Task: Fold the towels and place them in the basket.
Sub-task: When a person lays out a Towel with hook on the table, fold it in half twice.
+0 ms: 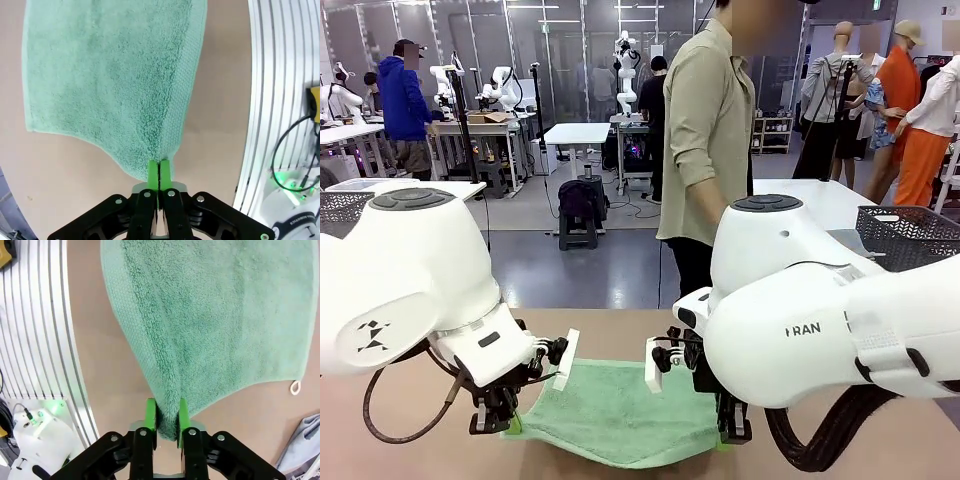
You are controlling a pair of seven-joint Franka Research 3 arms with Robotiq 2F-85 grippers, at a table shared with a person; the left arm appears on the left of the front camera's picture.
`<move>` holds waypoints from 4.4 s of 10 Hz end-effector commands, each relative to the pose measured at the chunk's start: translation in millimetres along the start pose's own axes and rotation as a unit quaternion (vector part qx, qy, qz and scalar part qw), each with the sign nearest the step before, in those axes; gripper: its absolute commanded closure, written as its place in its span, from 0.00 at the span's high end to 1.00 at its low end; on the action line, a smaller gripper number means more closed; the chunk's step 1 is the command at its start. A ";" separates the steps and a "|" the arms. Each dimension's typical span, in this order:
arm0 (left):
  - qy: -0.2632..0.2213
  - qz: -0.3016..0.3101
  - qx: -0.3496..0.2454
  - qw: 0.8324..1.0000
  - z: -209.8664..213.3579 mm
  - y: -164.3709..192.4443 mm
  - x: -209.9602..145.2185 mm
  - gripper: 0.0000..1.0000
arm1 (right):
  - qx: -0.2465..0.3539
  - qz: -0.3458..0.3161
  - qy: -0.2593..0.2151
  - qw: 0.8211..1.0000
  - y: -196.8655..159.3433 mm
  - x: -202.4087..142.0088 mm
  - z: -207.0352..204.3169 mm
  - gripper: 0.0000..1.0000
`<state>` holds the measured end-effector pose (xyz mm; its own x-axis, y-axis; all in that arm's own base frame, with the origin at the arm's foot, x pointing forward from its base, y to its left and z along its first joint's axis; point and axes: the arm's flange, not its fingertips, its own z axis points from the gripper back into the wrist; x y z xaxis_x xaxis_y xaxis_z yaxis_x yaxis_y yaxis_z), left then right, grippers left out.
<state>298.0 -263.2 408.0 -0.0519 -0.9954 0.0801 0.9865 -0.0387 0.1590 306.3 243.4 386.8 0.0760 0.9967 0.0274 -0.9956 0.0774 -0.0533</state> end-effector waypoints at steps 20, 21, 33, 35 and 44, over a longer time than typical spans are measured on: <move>0.034 0.032 -0.020 0.999 -55.0 174.0 17.0 0.01 | 0.017 -0.063 0.022 0.998 -183.5 1.3 -47.8 0.22; 0.035 0.035 -0.014 0.999 -56.6 181.7 17.7 0.01 | 0.009 -0.063 0.017 0.998 -192.0 0.9 -45.9 0.22; 0.049 0.077 0.003 0.996 -100.0 237.3 12.2 0.19 | -0.007 -0.109 0.013 0.994 -237.4 -3.4 -76.8 0.22; 0.049 0.086 0.011 0.995 -100.0 236.5 8.4 0.38 | -0.007 -0.113 0.006 0.994 -236.1 -5.9 -78.9 0.42; -0.071 0.077 -0.003 0.994 0.3 193.4 -59.6 0.92 | 0.025 -0.312 -0.054 0.948 -170.4 -28.4 36.4 1.00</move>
<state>515.3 -240.7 418.3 0.1082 -0.9731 0.2034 0.9720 0.1464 0.1838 493.2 208.5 416.6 0.5165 0.8465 0.1286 -0.8548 0.5185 0.0201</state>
